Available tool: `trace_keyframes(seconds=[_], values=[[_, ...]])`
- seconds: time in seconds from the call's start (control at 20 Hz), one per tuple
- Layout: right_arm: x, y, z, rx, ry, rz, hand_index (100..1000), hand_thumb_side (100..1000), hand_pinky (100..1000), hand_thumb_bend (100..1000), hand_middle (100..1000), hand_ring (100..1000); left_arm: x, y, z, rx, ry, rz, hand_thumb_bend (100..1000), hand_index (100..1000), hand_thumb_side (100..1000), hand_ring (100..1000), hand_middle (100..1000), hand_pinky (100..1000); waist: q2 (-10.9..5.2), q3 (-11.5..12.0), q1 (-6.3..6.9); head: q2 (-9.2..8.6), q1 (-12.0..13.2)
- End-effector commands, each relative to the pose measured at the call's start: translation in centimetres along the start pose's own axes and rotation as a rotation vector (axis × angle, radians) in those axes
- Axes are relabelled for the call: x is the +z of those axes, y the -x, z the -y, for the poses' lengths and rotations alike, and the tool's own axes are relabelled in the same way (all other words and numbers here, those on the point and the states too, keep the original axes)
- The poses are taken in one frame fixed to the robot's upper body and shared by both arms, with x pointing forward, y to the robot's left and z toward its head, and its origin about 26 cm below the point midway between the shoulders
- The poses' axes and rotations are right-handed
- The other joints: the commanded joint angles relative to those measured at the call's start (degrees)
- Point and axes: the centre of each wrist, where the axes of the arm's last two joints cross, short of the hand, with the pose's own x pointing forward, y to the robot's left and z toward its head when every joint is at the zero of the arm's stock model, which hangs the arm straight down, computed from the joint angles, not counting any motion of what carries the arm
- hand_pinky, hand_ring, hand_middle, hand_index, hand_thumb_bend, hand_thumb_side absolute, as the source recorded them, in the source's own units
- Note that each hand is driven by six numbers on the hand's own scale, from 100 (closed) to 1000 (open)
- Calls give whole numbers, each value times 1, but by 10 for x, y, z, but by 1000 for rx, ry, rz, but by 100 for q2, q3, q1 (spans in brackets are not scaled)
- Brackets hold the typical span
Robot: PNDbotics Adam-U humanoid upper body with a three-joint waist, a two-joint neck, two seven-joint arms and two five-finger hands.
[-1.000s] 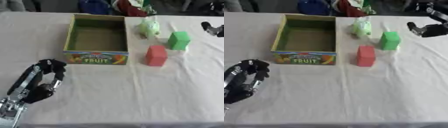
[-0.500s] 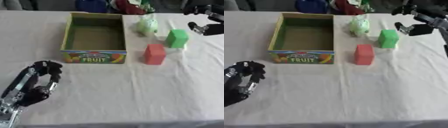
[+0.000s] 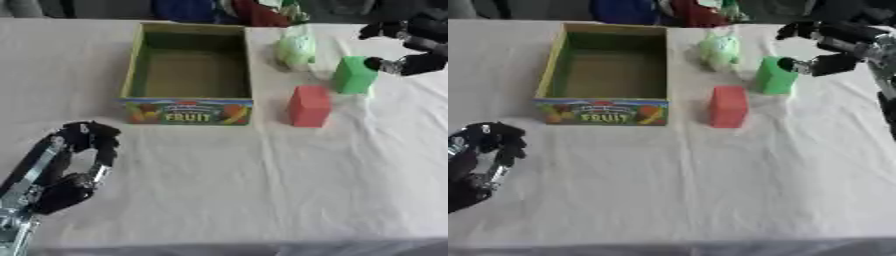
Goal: Pick up objects on the table and place them in the box.
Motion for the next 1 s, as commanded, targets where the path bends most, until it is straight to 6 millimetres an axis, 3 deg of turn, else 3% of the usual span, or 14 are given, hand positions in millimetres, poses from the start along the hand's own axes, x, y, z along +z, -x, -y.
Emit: trace_keyframes(seconds=[0.05, 1.0], values=[[6, 5, 17, 103, -78, 31, 975, 1000, 911, 461, 977, 1000, -2, -6, -6, -26, 15, 22, 100, 737, 412, 529, 546, 583, -70, 14, -4, 34, -29], [20, 20, -6, 157, -95, -66, 992, 1000, 916, 471, 991, 1000, -2, -6, -5, -24, 27, 21, 100, 737, 407, 530, 547, 584, -47, 66, -10, 31, -94]])
